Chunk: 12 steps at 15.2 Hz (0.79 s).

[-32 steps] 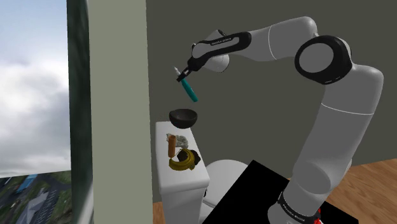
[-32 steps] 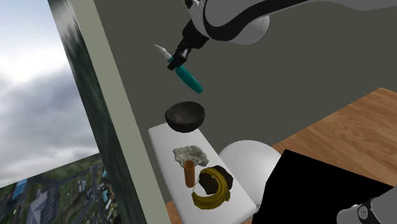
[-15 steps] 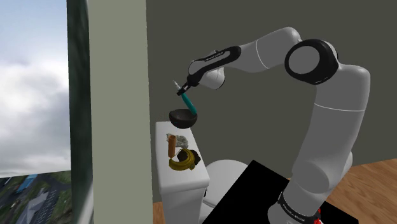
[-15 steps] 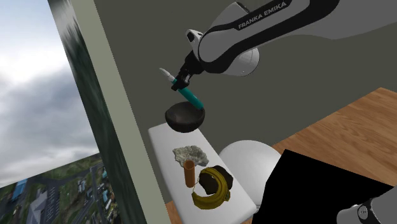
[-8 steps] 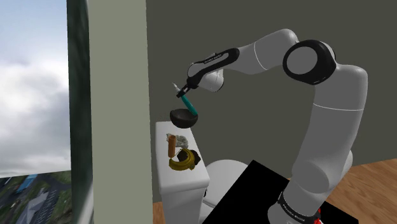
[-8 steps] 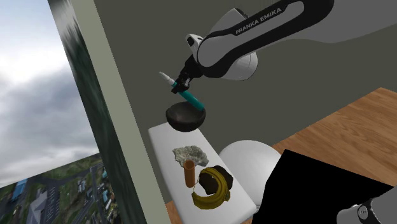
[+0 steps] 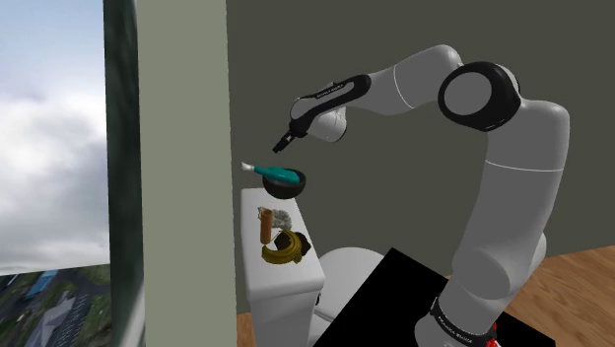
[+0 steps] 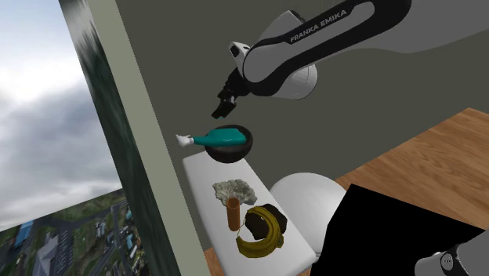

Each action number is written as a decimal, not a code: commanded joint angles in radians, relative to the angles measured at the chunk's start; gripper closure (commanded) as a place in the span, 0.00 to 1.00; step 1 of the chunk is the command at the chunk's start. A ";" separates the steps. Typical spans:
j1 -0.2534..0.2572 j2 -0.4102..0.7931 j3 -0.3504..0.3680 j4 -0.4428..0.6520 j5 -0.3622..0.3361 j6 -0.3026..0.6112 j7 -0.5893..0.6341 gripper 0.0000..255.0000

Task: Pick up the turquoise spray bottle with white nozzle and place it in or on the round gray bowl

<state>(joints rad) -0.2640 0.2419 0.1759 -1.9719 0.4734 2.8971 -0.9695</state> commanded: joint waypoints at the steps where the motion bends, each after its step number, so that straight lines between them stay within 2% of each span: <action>1: -0.005 -0.037 0.000 -0.023 0.005 -0.015 -0.002 0.00; 4: -0.019 -0.138 -0.004 -0.083 0.014 -0.061 -0.005 0.00; 12: -0.018 -0.137 -0.005 -0.082 0.014 -0.061 -0.005 0.00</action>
